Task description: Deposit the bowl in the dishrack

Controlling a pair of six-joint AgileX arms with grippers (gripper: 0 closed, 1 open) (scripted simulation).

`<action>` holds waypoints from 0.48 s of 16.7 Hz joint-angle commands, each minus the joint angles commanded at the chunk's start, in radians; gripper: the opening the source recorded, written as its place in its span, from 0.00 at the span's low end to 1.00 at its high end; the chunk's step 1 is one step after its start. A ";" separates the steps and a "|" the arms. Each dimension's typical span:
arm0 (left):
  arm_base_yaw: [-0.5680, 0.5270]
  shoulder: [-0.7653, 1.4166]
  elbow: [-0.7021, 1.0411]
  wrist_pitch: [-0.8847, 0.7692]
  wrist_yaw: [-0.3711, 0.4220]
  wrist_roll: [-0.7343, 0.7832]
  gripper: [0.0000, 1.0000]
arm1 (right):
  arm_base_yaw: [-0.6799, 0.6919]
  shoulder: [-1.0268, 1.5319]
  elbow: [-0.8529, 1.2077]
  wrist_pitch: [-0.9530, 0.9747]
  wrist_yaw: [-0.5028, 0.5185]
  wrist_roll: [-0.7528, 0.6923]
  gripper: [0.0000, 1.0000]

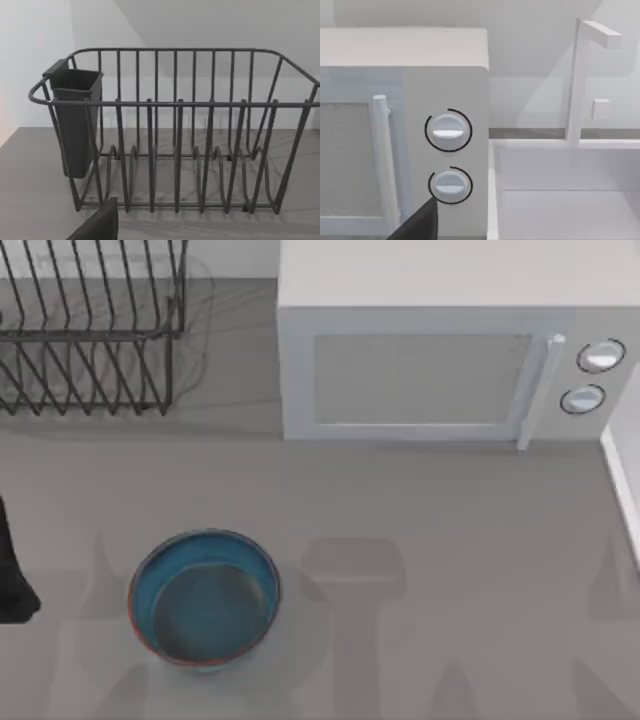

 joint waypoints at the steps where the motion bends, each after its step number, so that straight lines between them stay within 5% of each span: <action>1: 0.000 0.000 0.000 0.000 0.000 0.000 1.00 | 0.000 0.000 0.000 0.000 0.000 0.000 1.00; 8: -0.086 0.215 0.177 -0.142 0.000 -0.084 1.00 | 0.000 0.000 0.000 0.000 0.000 0.000 1.00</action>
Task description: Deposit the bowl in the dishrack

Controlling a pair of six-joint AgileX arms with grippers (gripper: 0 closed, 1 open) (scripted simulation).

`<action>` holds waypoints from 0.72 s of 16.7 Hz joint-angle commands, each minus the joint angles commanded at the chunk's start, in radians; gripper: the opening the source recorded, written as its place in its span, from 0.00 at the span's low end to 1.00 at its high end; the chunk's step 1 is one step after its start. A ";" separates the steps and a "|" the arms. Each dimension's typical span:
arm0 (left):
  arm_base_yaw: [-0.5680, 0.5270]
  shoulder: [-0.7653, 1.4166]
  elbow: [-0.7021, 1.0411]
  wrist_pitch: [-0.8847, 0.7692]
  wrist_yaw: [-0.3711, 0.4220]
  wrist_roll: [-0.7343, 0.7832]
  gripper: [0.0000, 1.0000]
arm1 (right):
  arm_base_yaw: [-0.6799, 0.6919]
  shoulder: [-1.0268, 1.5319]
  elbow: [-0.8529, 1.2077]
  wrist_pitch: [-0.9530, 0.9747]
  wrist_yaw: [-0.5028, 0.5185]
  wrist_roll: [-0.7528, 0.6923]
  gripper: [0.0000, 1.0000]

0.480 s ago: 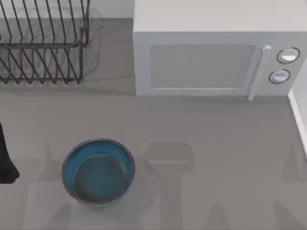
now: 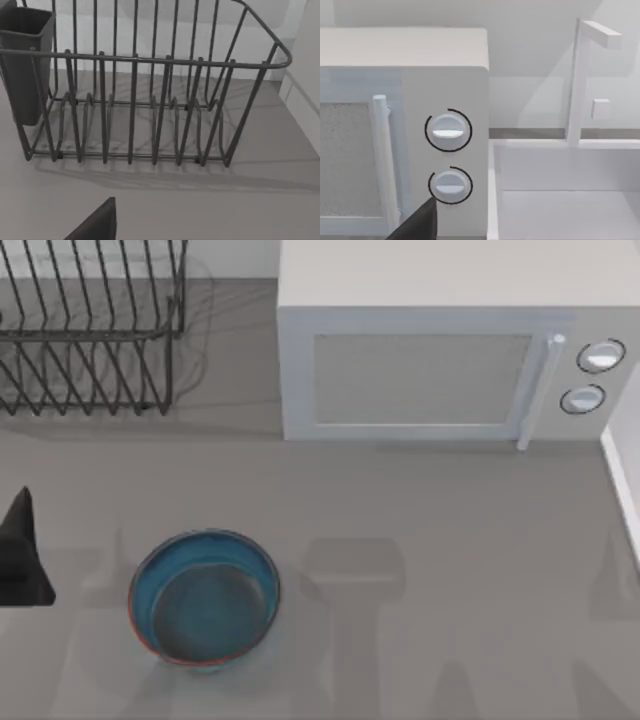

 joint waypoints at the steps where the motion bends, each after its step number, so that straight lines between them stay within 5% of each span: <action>1: -0.025 0.067 0.054 -0.043 -0.001 -0.026 1.00 | 0.000 0.000 0.000 0.000 0.000 0.000 1.00; 12: -0.387 0.980 0.796 -0.646 -0.002 -0.377 1.00 | 0.000 0.000 0.000 0.000 0.000 0.000 1.00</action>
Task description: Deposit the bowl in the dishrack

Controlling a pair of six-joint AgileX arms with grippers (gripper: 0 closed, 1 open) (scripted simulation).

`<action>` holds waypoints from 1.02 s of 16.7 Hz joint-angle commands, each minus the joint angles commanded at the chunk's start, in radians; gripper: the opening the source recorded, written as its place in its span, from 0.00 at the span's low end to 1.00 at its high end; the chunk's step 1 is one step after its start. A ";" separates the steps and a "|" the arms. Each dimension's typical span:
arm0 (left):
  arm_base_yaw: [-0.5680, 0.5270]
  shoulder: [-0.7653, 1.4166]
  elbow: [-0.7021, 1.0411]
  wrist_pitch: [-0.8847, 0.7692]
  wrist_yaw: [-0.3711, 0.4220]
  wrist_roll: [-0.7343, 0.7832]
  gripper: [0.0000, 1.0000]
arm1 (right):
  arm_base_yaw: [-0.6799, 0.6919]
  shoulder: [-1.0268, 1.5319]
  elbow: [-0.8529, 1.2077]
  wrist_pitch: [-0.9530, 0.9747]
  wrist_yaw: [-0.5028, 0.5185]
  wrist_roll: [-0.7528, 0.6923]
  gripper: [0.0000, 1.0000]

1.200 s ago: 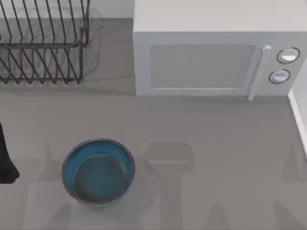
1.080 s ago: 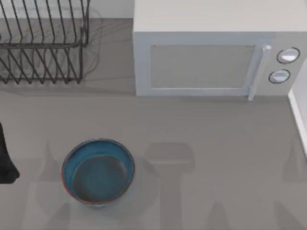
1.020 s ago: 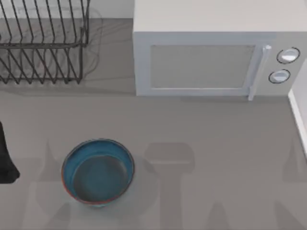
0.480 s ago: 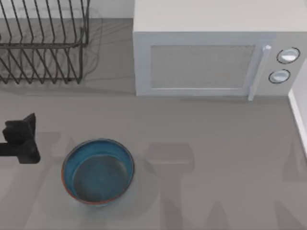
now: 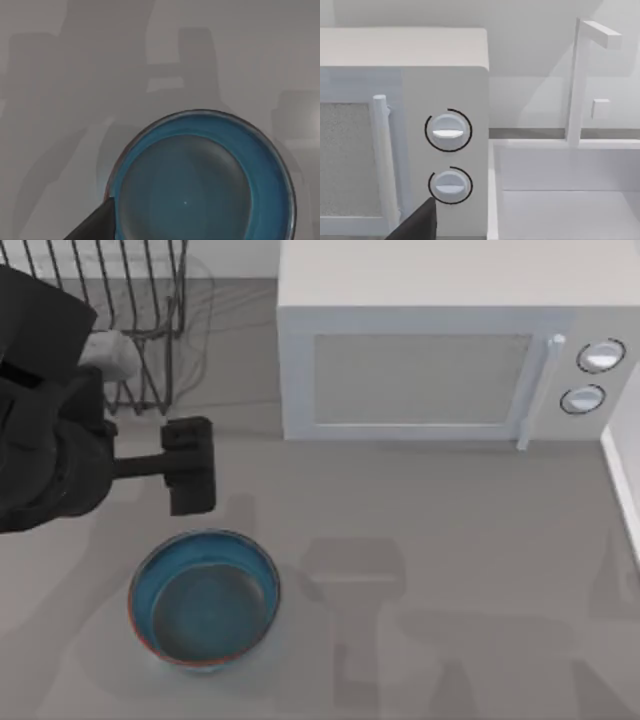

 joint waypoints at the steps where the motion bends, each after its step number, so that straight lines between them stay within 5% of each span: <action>1: -0.032 0.081 0.065 -0.053 0.000 -0.031 1.00 | 0.000 0.000 0.000 0.000 0.000 0.000 1.00; 9: -0.231 0.576 0.470 -0.380 0.002 -0.221 1.00 | 0.000 0.000 0.000 0.000 0.000 0.000 1.00; 17: -0.268 0.666 0.544 -0.439 0.002 -0.255 1.00 | 0.000 0.000 0.000 0.000 0.000 0.000 1.00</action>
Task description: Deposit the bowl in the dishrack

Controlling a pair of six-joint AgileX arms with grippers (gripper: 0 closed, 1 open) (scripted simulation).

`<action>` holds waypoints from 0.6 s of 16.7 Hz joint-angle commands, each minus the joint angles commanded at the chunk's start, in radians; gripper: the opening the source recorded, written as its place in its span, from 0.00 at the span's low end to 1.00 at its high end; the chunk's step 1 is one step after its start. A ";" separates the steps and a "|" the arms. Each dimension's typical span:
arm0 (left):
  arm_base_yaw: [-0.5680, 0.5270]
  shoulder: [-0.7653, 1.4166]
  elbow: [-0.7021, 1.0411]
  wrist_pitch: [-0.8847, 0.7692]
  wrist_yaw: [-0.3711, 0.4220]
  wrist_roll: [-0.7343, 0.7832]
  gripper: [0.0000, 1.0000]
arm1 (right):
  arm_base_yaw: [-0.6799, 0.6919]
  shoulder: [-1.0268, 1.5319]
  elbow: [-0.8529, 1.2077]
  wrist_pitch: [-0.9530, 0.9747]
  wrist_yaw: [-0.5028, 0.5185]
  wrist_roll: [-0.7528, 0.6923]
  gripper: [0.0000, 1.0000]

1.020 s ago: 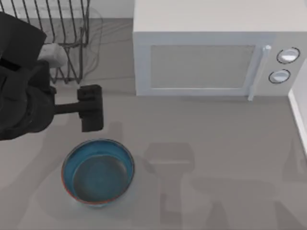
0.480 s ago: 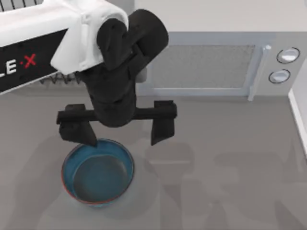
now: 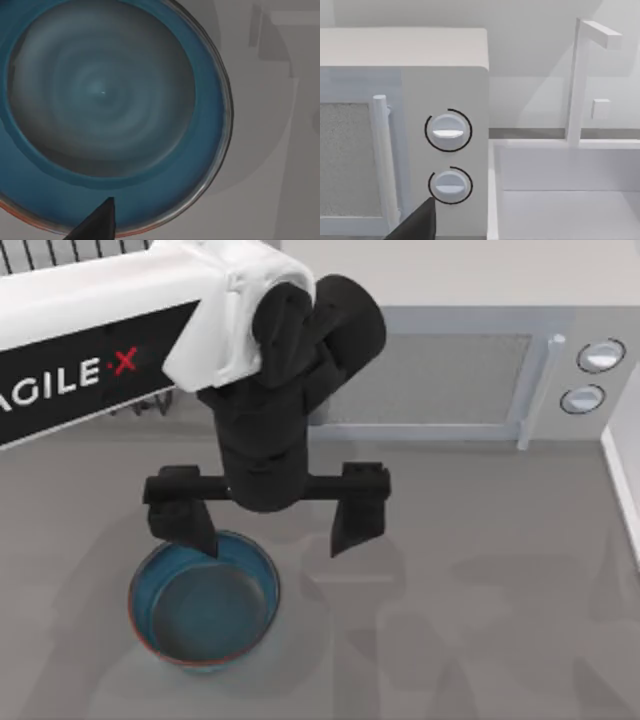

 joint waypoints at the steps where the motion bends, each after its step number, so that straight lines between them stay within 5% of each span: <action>1: 0.005 -0.003 -0.003 0.002 0.000 0.001 1.00 | 0.000 0.000 0.000 0.000 0.000 0.000 1.00; 10: 0.003 0.088 -0.217 0.315 0.000 0.005 1.00 | 0.000 0.000 0.000 0.000 0.000 0.000 1.00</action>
